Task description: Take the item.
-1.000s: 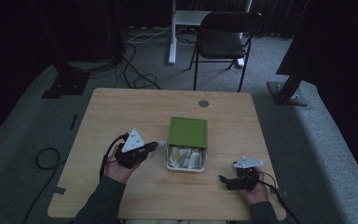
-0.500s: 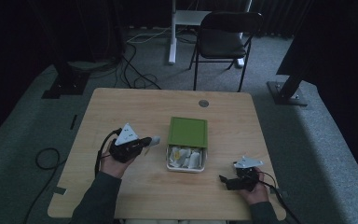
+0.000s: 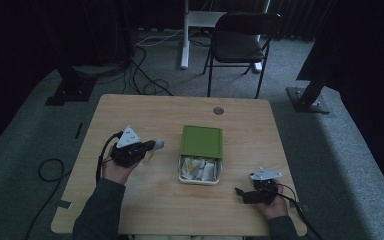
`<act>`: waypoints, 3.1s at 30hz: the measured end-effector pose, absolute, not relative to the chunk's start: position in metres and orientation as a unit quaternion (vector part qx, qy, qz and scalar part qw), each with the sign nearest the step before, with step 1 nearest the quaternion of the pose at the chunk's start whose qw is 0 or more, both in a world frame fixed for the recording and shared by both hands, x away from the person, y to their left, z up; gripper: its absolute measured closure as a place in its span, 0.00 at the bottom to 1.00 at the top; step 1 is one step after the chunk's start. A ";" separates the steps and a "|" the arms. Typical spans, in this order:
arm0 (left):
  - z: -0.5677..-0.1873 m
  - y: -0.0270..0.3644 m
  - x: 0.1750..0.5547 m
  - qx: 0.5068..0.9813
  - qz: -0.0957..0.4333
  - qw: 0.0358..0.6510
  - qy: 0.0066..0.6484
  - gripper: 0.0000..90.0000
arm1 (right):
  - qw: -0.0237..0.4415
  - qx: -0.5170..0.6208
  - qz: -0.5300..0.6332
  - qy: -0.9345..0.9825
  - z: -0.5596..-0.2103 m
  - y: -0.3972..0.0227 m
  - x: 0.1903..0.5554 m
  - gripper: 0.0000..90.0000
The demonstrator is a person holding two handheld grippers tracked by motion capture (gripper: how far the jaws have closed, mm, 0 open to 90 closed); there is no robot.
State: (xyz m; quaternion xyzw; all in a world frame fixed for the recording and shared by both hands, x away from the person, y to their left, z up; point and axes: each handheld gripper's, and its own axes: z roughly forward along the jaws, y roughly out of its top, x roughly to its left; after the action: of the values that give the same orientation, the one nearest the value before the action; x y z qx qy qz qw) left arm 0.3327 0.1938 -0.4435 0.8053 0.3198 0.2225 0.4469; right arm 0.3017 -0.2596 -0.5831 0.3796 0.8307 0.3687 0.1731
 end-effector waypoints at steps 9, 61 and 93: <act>-0.438 0.210 0.340 0.792 0.237 0.448 0.340 1.00 | 0.174 0.379 0.369 0.831 -0.583 -0.260 0.302 0.13; -0.479 0.254 0.347 0.765 0.236 0.442 0.404 0.69 | 0.173 0.380 0.368 0.831 -0.583 -0.260 0.302 0.13; -0.483 0.235 0.304 0.766 0.224 0.480 0.366 0.63 | 0.173 0.379 0.369 0.831 -0.583 -0.260 0.303 0.13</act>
State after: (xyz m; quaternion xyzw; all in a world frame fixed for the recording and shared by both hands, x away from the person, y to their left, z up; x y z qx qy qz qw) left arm 0.3045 0.2346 -0.4828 0.7656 0.3656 0.2239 0.4796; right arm 0.3033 -0.2599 -0.5833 0.3787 0.8307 0.3695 0.1730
